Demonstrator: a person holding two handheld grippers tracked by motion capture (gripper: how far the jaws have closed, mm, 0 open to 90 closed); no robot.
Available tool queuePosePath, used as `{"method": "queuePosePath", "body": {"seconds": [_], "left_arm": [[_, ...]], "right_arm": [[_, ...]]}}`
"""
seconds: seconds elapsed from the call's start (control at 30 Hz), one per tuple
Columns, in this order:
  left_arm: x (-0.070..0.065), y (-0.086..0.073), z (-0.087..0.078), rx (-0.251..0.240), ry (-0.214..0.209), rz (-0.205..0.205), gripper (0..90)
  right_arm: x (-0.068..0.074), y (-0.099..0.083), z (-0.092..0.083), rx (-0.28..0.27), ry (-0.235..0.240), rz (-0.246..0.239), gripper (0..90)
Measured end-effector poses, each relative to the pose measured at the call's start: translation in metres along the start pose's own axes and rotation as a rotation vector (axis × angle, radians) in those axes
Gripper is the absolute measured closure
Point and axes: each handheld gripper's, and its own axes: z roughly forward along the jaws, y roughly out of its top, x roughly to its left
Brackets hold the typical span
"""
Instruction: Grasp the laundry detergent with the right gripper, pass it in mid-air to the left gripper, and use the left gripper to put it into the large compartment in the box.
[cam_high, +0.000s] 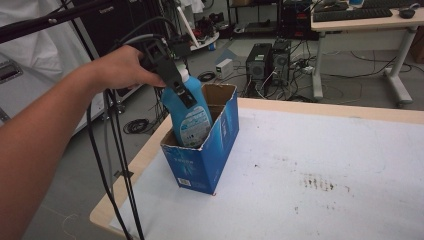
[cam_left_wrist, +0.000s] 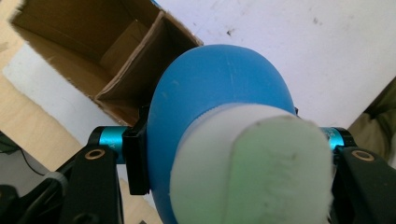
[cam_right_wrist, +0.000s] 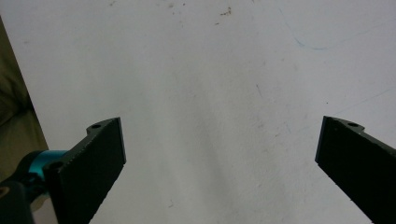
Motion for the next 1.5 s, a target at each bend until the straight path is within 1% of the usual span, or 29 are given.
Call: {"method": "queuePosePath", "body": {"seconds": [0.1, 0.17, 0.2, 0.23, 0.27, 0.37, 0.4, 0.47, 0.57, 0.63, 0.67, 0.7, 0.77, 0.87, 1.03, 1.07, 1.17, 1.2, 1.23, 1.27, 1.3, 1.33, 1.37, 1.4, 1.5], "left_arm": [[0.002, -0.003, 0.019, 0.017, -0.012, 0.009, 38.1], [0.003, -0.005, 0.031, 0.028, -0.019, 0.025, 38.1], [0.003, -0.005, 0.031, 0.028, -0.019, 0.025, 38.1], [0.005, -0.006, 0.040, 0.040, -0.020, 0.040, 38.1], [0.006, -0.007, 0.045, 0.042, -0.023, 0.038, 38.1], [0.009, -0.010, 0.056, 0.057, -0.028, 0.037, 38.1], [0.009, -0.011, 0.060, 0.056, -0.030, 0.029, 38.0], [0.010, -0.013, 0.067, 0.059, -0.027, 0.021, 38.0], [0.011, -0.016, 0.077, 0.074, -0.023, 0.020, 38.0], [0.011, -0.016, 0.077, 0.074, -0.023, 0.020, 38.0], [0.011, -0.017, 0.086, 0.081, -0.020, 0.016, 38.0], [0.011, -0.017, 0.087, 0.080, -0.019, 0.018, 38.0], [0.012, -0.017, 0.087, 0.064, -0.020, 0.010, 38.0], [0.012, -0.017, 0.088, 0.069, -0.023, 0.010, 37.9], [0.013, -0.018, 0.088, 0.072, -0.023, 0.004, 37.8], [0.013, -0.018, 0.088, 0.067, -0.023, -0.005, 37.7], [0.013, -0.018, 0.088, 0.063, -0.019, -0.004, 37.5], [0.013, -0.018, 0.086, 0.040, -0.018, -0.013, 36.7], [0.013, -0.018, 0.086, 0.040, -0.018, -0.013, 34.5], [0.013, -0.017, 0.085, 0.030, -0.026, -0.027, 34.5], [0.013, -0.017, 0.085, 0.030, -0.026, -0.027, 33.8], [0.013, -0.018, 0.081, 0.019, -0.022, -0.024, 33.8], [0.014, -0.019, 0.079, 0.011, -0.020, -0.032, 30.6], [0.015, -0.020, 0.077, 0.002, -0.022, -0.038, 29.4], [0.016, -0.023, 0.069, -0.046, -0.028, -0.051, 29.4]], "right_arm": [[-0.001, -0.002, 0.001, 0.001, 0.001, 0.005, 0.8], [-0.001, -0.003, 0.002, 0.005, 0.005, 0.007, 0.8], [-0.001, -0.003, 0.002, 0.005, 0.005, 0.007, 0.8], [-0.002, -0.003, 0.003, 0.005, 0.006, 0.003, 0.8], [-0.001, -0.004, 0.004, 0.013, 0.010, 0.009, 0.8], [-0.001, -0.003, 0.006, 0.016, 0.011, 0.008, 0.8], [-0.001, -0.003, 0.006, 0.015, 0.011, 0.004, 0.8], [-0.001, -0.003, 0.007, 0.015, 0.011, 0.006, 0.8], [-0.001, -0.003, 0.008, 0.023, 0.012, 0.011, 0.8], [-0.001, -0.004, 0.008, 0.021, 0.013, 0.006, 0.8], [-0.001, -0.004, 0.009, 0.024, 0.013, 0.002, 0.8], [-0.001, -0.004, 0.009, 0.024, 0.012, 0.002, 0.8], [-0.001, -0.004, 0.009, 0.024, 0.012, 0.007, 0.8], [0.000, -0.004, 0.010, 0.029, 0.013, 0.010, 0.8], [0.000, -0.003, 0.010, 0.023, 0.014, 0.006, 0.8], [0.001, -0.003, 0.010, 0.025, 0.013, 0.010, 0.8], [0.001, -0.003, 0.010, 0.026, 0.011, 0.005, 0.8], [0.002, -0.003, 0.011, 0.029, 0.010, 0.003, 0.8], [0.002, -0.003, 0.011, 0.029, 0.010, 0.003, 0.8], [0.002, -0.003, 0.010, 0.030, 0.012, 0.002, 0.8], [0.002, -0.003, 0.010, 0.030, 0.012, 0.002, 0.8], [0.002, -0.003, 0.010, 0.028, 0.011, 0.004, 0.8], [0.002, -0.004, 0.009, 0.025, 0.010, 0.005, 0.8], [0.002, -0.004, 0.009, 0.023, 0.010, 0.005, 0.8], [0.002, -0.004, 0.007, 0.022, 0.008, 0.000, 0.8]]}}
